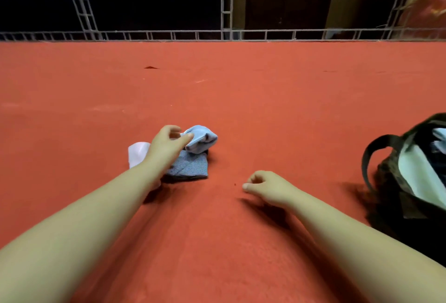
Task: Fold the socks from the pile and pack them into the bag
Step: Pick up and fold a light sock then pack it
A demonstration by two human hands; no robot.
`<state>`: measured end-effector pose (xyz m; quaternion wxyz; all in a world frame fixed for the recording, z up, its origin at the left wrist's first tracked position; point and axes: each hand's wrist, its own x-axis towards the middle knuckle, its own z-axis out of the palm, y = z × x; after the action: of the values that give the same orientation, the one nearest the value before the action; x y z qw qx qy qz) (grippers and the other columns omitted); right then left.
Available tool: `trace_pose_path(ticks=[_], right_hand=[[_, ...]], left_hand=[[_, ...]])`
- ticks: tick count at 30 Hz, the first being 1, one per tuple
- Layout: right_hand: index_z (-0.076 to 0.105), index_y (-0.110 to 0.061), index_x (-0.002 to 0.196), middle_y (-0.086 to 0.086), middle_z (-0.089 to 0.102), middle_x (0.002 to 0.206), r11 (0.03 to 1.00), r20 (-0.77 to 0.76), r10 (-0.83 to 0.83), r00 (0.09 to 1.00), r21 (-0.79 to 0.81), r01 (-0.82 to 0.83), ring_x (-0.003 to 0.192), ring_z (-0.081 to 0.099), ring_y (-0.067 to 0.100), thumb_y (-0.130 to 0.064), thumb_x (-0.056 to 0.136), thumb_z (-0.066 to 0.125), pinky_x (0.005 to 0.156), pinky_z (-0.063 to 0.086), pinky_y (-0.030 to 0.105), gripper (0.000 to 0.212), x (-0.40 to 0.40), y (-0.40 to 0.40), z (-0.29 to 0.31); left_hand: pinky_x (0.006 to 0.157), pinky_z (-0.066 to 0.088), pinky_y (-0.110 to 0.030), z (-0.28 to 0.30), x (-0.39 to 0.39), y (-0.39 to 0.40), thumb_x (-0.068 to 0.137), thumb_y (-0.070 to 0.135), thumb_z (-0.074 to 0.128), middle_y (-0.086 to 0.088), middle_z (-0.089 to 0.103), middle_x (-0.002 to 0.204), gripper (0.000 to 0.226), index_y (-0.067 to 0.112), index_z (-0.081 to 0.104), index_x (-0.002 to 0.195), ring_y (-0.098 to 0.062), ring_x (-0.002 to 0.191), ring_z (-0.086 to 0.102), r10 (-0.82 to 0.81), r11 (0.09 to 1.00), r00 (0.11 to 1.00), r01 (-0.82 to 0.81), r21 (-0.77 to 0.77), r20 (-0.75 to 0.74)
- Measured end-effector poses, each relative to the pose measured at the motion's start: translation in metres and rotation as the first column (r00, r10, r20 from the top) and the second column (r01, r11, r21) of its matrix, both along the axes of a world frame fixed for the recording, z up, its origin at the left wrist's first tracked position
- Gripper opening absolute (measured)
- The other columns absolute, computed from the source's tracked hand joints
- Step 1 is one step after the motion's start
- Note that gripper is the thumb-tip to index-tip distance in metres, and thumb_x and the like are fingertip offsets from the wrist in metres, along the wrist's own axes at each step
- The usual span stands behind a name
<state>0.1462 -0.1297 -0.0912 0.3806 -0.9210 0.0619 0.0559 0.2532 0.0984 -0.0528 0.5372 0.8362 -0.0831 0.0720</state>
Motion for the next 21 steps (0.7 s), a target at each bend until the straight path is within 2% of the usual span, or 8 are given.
trace_pose_path(ticks=[4, 6, 8, 10, 13, 16, 19, 21], right_hand=[[0.059, -0.018, 0.083, 0.001, 0.058, 0.075, 0.974, -0.019, -0.070, 0.997, 0.216, 0.072, 0.059, 0.050, 0.012, -0.028, 0.091, 0.060, 0.050, 0.039, 0.015, 0.013, 0.000, -0.008, -0.006], [0.058, -0.020, 0.082, 0.004, 0.061, 0.083, 0.947, -0.033, -0.091, 0.995, 0.307, 0.096, 0.071, 0.053, 0.015, -0.028, 0.092, 0.059, 0.061, 0.043, 0.024, 0.013, -0.002, -0.012, -0.008], [0.057, -0.020, 0.084, -0.001, 0.061, 0.079, 0.918, -0.036, -0.111, 0.993, 0.380, 0.116, 0.066, 0.053, 0.008, -0.027, 0.093, 0.058, 0.059, 0.045, 0.022, 0.012, -0.005, -0.015, -0.009], [0.056, -0.020, 0.086, -0.004, 0.059, 0.075, 0.888, -0.041, -0.133, 0.990, 0.438, 0.137, 0.058, 0.050, 0.002, -0.027, 0.094, 0.057, 0.053, 0.044, 0.017, 0.010, -0.009, -0.017, -0.009], [0.058, -0.022, 0.088, 0.000, 0.061, 0.080, 0.836, -0.013, -0.182, 0.983, 0.525, 0.161, 0.068, 0.054, 0.010, -0.029, 0.093, 0.057, 0.058, 0.047, 0.022, 0.009, -0.012, -0.021, -0.013], [0.059, -0.021, 0.090, 0.005, 0.061, 0.086, 0.763, 0.017, -0.275, 0.961, 0.613, 0.207, 0.078, 0.058, 0.016, -0.028, 0.093, 0.057, 0.062, 0.048, 0.028, 0.008, -0.011, -0.027, -0.014], [0.058, -0.017, 0.094, 0.006, 0.059, 0.097, 0.640, 0.018, -0.376, 0.926, 0.729, 0.245, 0.082, 0.060, 0.016, -0.024, 0.094, 0.056, 0.068, 0.052, 0.029, 0.008, -0.011, -0.033, -0.017], [0.058, -0.014, 0.096, 0.006, 0.057, 0.101, 0.560, 0.015, -0.420, 0.907, 0.791, 0.247, 0.083, 0.061, 0.017, -0.023, 0.095, 0.055, 0.068, 0.053, 0.028, 0.009, -0.014, -0.037, -0.023]], left_hand=[[0.092, 0.034, -0.028, -0.011, 0.021, -0.022, 0.086, 0.044, 0.062, -0.005, 0.035, 0.145, 0.070, 0.020, 0.032, 0.144, -0.020, 0.130, 0.039, 0.011, 1.000, 0.998, -0.013, -0.016, -0.068], [0.099, 0.032, -0.030, -0.010, 0.033, -0.032, 0.083, 0.058, 0.058, -0.004, 0.031, 0.151, 0.079, 0.022, 0.027, 0.147, -0.022, 0.135, 0.035, 0.024, 0.982, 0.991, -0.048, -0.185, -0.130], [0.108, 0.033, -0.040, -0.009, 0.046, -0.039, 0.066, 0.081, 0.056, -0.005, 0.040, 0.147, 0.103, 0.017, 0.035, 0.143, -0.024, 0.131, 0.041, 0.039, 0.947, 0.967, -0.116, -0.300, -0.252], [0.107, 0.036, -0.042, -0.012, 0.055, -0.047, 0.047, 0.092, 0.055, -0.009, 0.053, 0.135, 0.117, 0.011, 0.049, 0.132, -0.025, 0.125, 0.049, 0.035, 0.979, 0.959, -0.089, -0.184, -0.281], [0.095, 0.039, -0.029, -0.021, 0.044, -0.072, 0.078, 0.057, 0.065, -0.008, 0.061, 0.121, 0.063, 0.008, 0.062, 0.118, -0.021, 0.116, 0.054, -0.092, 0.996, 0.978, 0.094, 0.001, -0.189], [0.080, 0.041, -0.025, -0.039, 0.030, -0.093, 0.081, 0.042, 0.069, 0.001, 0.066, 0.091, 0.027, 0.016, 0.069, 0.091, -0.014, 0.092, 0.060, -0.213, 0.954, 0.976, 0.218, 0.208, -0.049], [0.071, 0.042, -0.027, -0.057, 0.027, -0.094, 0.077, 0.043, 0.071, 0.004, 0.065, 0.072, 0.025, 0.021, 0.067, 0.066, -0.015, 0.077, 0.060, -0.176, 0.928, 0.972, 0.111, 0.355, 0.154], [0.065, 0.037, -0.029, -0.068, 0.024, -0.090, 0.075, 0.040, 0.073, 0.000, 0.059, 0.065, 0.035, 0.019, 0.055, 0.055, -0.020, 0.072, 0.056, -0.081, 0.940, 0.964, -0.011, 0.341, 0.255]])
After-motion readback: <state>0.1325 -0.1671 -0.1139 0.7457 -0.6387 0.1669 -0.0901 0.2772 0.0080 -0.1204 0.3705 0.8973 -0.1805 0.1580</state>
